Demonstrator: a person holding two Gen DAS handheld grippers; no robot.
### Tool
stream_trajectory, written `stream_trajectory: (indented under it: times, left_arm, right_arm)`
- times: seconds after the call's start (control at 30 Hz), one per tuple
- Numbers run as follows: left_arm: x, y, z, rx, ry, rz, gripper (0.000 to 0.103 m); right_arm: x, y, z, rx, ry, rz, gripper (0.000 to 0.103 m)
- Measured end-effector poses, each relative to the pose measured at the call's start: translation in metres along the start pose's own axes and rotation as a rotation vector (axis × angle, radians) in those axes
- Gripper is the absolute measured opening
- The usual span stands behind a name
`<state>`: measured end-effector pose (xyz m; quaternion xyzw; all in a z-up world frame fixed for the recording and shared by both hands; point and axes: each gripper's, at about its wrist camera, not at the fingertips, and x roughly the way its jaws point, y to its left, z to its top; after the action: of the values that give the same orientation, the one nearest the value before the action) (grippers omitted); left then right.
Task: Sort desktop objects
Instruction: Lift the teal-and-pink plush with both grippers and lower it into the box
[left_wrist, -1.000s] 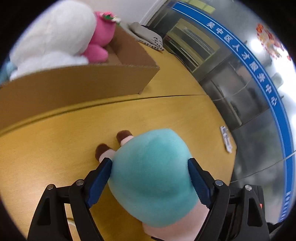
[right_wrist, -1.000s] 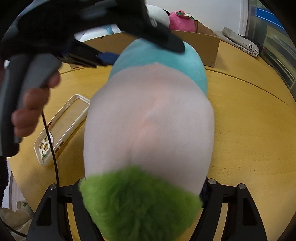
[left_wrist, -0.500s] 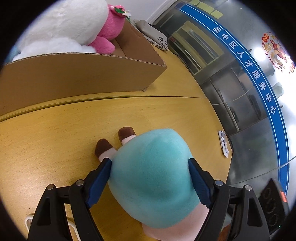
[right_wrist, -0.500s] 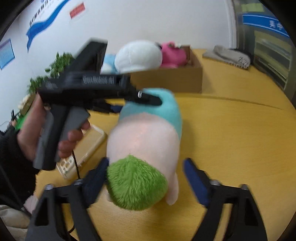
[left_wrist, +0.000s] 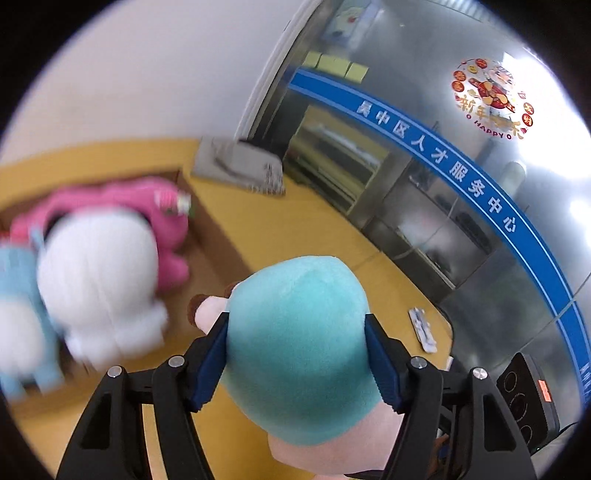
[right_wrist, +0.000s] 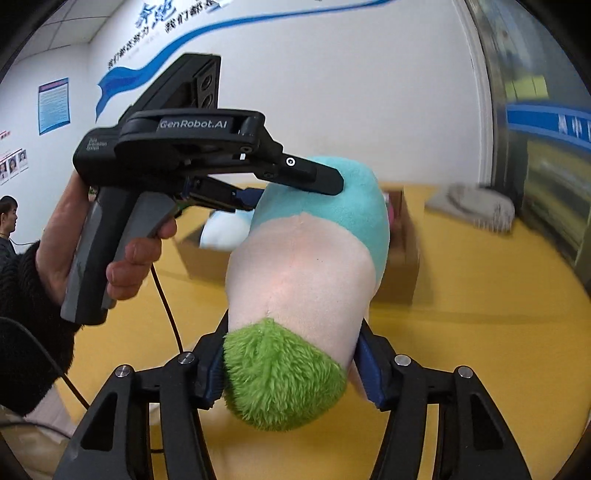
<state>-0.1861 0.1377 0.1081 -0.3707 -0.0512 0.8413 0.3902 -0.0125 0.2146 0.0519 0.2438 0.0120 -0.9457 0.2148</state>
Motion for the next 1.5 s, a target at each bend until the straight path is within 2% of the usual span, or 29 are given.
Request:
stream_trajectory:
  times: [0.13,0.23,0.37,0.5,0.63,0.77,0.8,0.93,1.0,1.03,1.1,1.13,1.2,1.3,1.37,1.4,1.47,1.5]
  left_arm:
    - [0.027,0.035,0.067,0.030,-0.003,0.070,0.069]
    - [0.069,0.079,0.094,-0.019,0.053,0.092,0.069]
    - [0.128,0.121,0.093,-0.055,0.144,0.105,0.069]
    - [0.160,0.131,0.072,-0.034,0.203,0.088,0.069]
    - [0.170,0.131,0.062,-0.004,0.222,0.070,0.070]
    - [0.175,0.130,0.058,0.021,0.233,0.097,0.071]
    - [0.176,0.130,0.057,0.027,0.237,0.104,0.072]
    - [0.183,0.131,0.057,0.028,0.248,0.108,0.073]
    - [0.185,0.131,0.055,0.031,0.250,0.107,0.074]
    - [0.185,0.132,0.054,0.037,0.250,0.108,0.074]
    - [0.186,0.132,0.052,0.047,0.259,0.113,0.074]
    - [0.188,0.131,0.051,0.059,0.274,0.129,0.074]
    - [0.192,0.129,0.049,0.086,0.304,0.157,0.075]
    - [0.188,0.123,0.053,0.103,0.332,0.153,0.076]
    - [0.175,0.114,0.061,0.128,0.308,0.151,0.075]
    - [0.168,0.112,0.065,0.130,0.279,0.142,0.070]
    - [0.146,0.112,0.078,0.082,0.182,0.102,0.069]
    - [0.146,0.113,0.080,0.080,0.178,0.110,0.069]
  right_arm:
    - [0.052,-0.039,0.052,-0.001,-0.070,0.030,0.064]
    - [0.109,-0.068,0.069,-0.007,-0.068,0.035,0.064]
    - [0.174,-0.096,0.057,-0.017,-0.005,0.019,0.064]
    - [0.213,-0.111,0.034,-0.040,0.112,-0.039,0.064]
    - [0.205,-0.106,0.019,-0.022,0.188,-0.062,0.067]
    - [0.193,-0.101,0.019,-0.028,0.255,-0.086,0.070]
    - [0.187,-0.099,0.020,-0.038,0.253,-0.084,0.071]
    - [0.150,-0.104,0.049,-0.042,0.134,-0.018,0.076]
    - [0.146,-0.108,0.067,-0.040,0.089,0.005,0.076]
    - [0.154,-0.110,0.073,-0.045,0.094,0.016,0.075]
    - [0.193,-0.124,0.080,-0.027,0.169,0.060,0.055]
    - [0.213,-0.127,0.077,-0.024,0.221,0.071,0.042]
    - [0.245,-0.129,0.067,-0.027,0.302,0.090,0.040]
    - [0.252,-0.130,0.054,0.021,0.325,0.108,0.040]
    - [0.251,-0.134,0.050,0.042,0.326,0.115,0.040]
    - [0.251,-0.133,0.049,0.035,0.331,0.109,0.040]
    - [0.253,-0.133,0.046,0.033,0.339,0.102,0.040]
    - [0.254,-0.134,0.045,0.036,0.341,0.100,0.040]
